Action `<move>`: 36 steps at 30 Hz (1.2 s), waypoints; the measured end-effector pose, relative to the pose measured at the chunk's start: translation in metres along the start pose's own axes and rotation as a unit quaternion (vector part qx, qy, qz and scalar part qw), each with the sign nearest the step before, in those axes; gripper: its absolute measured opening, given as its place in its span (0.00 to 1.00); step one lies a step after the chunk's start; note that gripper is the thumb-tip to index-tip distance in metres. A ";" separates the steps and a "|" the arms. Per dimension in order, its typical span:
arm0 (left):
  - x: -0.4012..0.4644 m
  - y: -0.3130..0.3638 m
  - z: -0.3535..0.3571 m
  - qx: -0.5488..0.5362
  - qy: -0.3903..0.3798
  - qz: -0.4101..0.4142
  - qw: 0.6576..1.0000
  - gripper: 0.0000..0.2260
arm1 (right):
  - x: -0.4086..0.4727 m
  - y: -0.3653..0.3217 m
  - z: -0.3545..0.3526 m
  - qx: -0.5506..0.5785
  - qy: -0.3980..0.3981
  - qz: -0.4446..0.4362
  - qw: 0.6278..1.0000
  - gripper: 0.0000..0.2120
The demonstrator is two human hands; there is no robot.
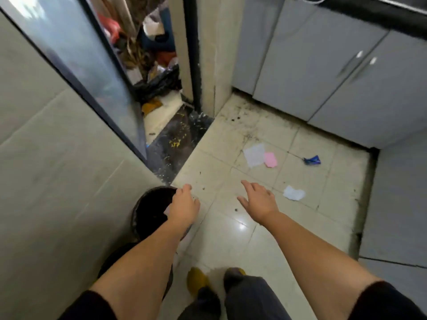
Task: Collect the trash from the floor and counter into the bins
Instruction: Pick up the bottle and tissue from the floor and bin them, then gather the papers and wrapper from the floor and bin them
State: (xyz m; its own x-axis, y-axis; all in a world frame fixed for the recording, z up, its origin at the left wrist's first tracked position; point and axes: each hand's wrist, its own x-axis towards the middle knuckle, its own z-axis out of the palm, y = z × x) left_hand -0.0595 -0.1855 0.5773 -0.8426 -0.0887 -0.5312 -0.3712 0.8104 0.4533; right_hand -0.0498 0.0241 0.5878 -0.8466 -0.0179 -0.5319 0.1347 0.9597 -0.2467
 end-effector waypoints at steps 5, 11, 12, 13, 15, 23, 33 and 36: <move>0.013 0.084 0.026 0.070 -0.060 0.081 0.992 0.20 | -0.030 0.080 -0.022 0.037 -0.011 0.097 0.995 0.25; 0.046 0.190 0.086 0.128 -0.098 0.144 0.977 0.22 | -0.021 0.197 -0.042 0.047 -0.017 0.156 0.986 0.25; 0.053 0.205 0.099 0.132 -0.099 0.149 0.975 0.21 | -0.014 0.217 -0.046 0.047 -0.022 0.159 0.986 0.25; 0.060 0.219 0.114 0.138 -0.100 0.152 0.974 0.20 | -0.006 0.238 -0.049 0.047 -0.028 0.161 0.985 0.25; 0.075 0.245 0.144 0.149 -0.102 0.150 0.972 0.19 | 0.012 0.277 -0.054 0.045 -0.045 0.166 0.984 0.25; 0.178 0.291 0.263 0.182 -0.130 0.173 0.959 0.19 | 0.124 0.410 -0.017 0.041 -0.079 0.182 0.979 0.25; 0.417 0.237 0.467 0.336 -0.146 0.273 0.889 0.21 | 0.330 0.513 0.203 0.038 -0.114 0.151 0.981 0.30; 0.478 0.226 0.525 0.404 -0.161 0.331 0.837 0.23 | 0.374 0.544 0.268 -0.022 -0.133 0.094 0.986 0.34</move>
State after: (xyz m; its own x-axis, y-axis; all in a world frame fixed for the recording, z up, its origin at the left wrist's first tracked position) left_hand -0.3414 0.2595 0.0506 -0.5623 0.5904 -0.5790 0.6305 0.7592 0.1618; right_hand -0.1549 0.4646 0.0377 -0.6425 0.0942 -0.7605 0.2492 0.9642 -0.0911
